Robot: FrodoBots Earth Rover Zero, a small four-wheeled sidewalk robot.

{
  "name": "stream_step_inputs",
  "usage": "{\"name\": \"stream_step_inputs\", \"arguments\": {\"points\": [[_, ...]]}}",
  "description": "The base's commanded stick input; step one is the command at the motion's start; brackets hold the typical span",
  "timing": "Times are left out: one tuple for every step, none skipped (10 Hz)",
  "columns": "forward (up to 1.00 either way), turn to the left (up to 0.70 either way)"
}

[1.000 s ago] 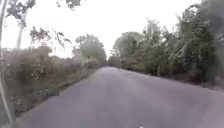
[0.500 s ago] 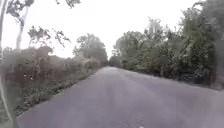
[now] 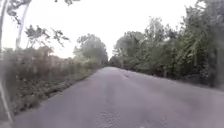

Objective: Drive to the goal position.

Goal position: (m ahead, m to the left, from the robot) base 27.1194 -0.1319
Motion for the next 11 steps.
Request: {"name": "stream_step_inputs", "arguments": {"points": [[0.7, 0.01], [0.7, 0.01], [0.7, 0.01], [0.7, 0.01], [0.7, 0.01], [0.7, 0.11], [0.7, 0.23], [0.7, 0.35], [0.7, 0.36], [0.7, 0.14], [0.7, 0.01]]}}
